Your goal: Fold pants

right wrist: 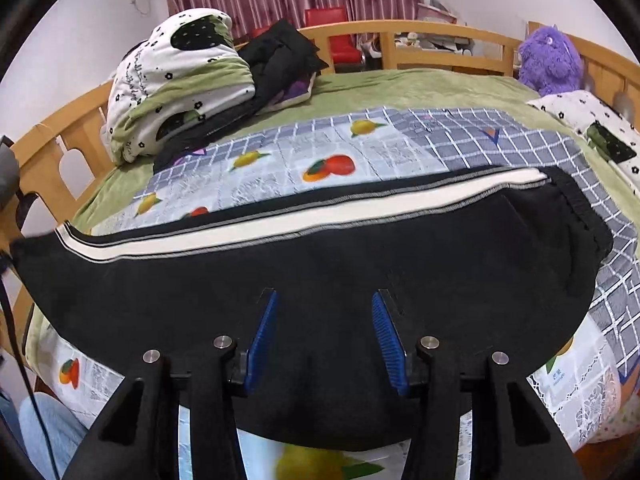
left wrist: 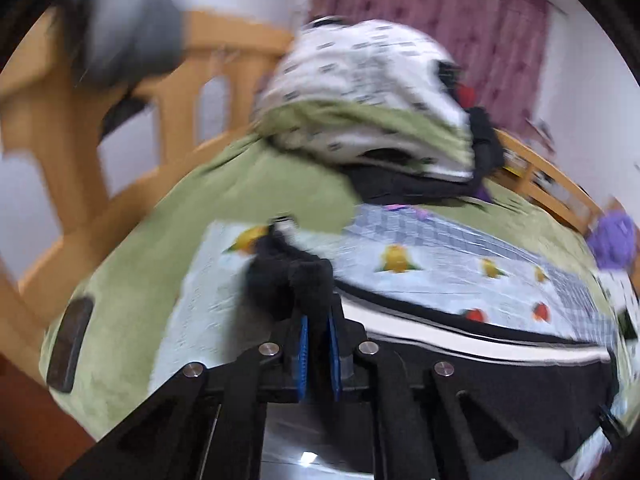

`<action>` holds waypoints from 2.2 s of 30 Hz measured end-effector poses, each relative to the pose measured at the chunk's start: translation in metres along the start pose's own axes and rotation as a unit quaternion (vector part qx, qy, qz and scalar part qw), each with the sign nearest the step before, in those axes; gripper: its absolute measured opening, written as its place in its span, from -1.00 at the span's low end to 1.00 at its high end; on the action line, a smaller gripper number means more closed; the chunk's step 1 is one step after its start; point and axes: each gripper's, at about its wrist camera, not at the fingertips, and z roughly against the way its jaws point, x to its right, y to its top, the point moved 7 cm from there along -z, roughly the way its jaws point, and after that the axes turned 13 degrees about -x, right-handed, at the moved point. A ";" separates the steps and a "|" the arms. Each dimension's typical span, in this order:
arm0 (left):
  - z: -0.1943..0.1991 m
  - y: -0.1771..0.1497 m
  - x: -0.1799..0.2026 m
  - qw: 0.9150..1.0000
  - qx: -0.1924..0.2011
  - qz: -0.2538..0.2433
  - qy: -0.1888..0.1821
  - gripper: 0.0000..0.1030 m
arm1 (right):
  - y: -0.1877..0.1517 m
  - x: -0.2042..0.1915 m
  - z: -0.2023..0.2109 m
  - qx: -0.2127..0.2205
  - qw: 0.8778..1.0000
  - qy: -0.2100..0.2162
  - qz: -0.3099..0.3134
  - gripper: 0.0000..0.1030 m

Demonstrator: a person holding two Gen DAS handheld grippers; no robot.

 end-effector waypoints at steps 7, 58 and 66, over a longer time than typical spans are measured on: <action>0.006 -0.022 0.164 0.993 0.003 -0.092 -0.076 -0.87 | -0.017 0.051 -0.018 -0.006 1.000 -0.009 -0.015 -0.06; -0.121 -0.079 -0.160 0.970 -0.045 0.232 -0.049 -0.12 | 0.027 -0.100 -0.077 -0.059 0.992 0.093 0.058 -0.08; -0.077 -0.041 -0.104 0.994 0.008 0.105 -0.008 -0.84 | 0.032 -0.124 -0.099 -0.068 0.989 0.107 0.071 -0.08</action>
